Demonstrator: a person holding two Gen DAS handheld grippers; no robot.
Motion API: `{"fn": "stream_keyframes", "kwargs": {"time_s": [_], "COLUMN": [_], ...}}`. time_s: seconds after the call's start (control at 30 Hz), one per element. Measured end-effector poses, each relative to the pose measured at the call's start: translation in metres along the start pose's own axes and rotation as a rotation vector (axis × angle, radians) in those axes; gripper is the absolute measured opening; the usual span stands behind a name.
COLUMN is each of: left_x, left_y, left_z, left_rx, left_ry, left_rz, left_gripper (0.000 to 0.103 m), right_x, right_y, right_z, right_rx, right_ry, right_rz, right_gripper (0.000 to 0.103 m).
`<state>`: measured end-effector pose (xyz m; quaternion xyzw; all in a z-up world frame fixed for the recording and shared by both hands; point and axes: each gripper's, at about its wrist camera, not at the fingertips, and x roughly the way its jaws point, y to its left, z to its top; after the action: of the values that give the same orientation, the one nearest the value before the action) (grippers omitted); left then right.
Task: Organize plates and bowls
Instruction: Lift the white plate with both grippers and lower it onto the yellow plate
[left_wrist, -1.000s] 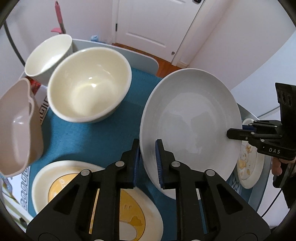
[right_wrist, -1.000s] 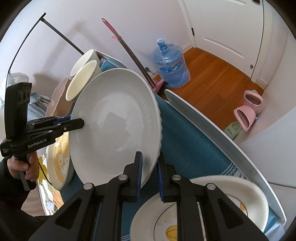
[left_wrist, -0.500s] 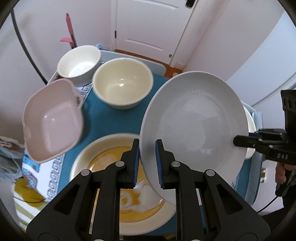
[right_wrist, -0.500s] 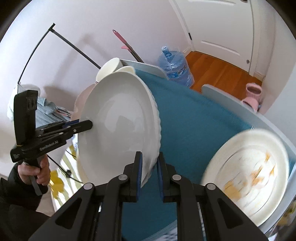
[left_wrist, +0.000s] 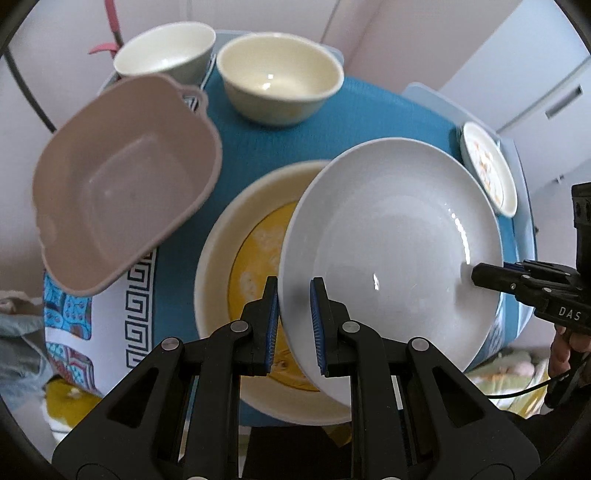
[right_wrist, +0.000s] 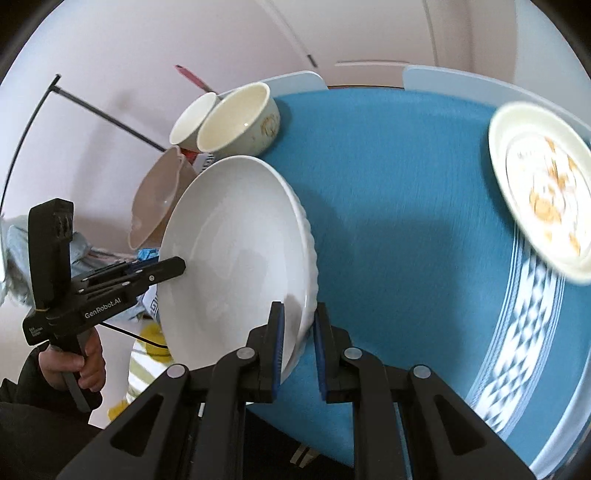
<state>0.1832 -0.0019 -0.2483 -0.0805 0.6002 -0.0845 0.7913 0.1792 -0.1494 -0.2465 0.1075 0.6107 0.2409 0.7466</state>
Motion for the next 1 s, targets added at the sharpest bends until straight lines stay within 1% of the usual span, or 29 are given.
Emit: {"fn": "stream_keyframes", "kwargs": {"time_s": [0.1,0.27,0.53,0.6,0.67,0.73,1.0], "left_x": [0.008,0.022,0.030,0.032,0.032,0.033,0.034], "left_y": [0.006,0.018,0.013,0.012,0.010,0.007,-0.009], "left_z": [-0.002,0.002,0.012,0.013,0.014,0.014,0.010], "left_rx": [0.033,0.081,0.131,0.151,0.171,0.197,0.287], "left_ry": [0.020,0.033,0.034,0.031,0.028,0.022,-0.016], "left_rz": [-0.002,0.002,0.031,0.046,0.063,0.085,0.171], "left_gripper": [0.014,0.014,0.014,0.014,0.014,0.014,0.014], "right_x": [0.007,0.012,0.023,0.024,0.023,0.023,0.029], "right_y": [0.004,0.009,0.018,0.019,0.021,0.023,0.033], "right_z": [-0.006,-0.012,-0.014,-0.010,-0.020,-0.021,-0.024], "right_rx": [0.044,0.081,0.109,0.113,0.111,0.108,0.051], "right_ry": [-0.022,-0.051,-0.074,-0.077,-0.080,-0.081,-0.077], "right_rz": [-0.026,-0.055,-0.085,-0.089,-0.097,-0.104,-0.179], "right_gripper": [0.014,0.014,0.014,0.014,0.014,0.014,0.014]}}
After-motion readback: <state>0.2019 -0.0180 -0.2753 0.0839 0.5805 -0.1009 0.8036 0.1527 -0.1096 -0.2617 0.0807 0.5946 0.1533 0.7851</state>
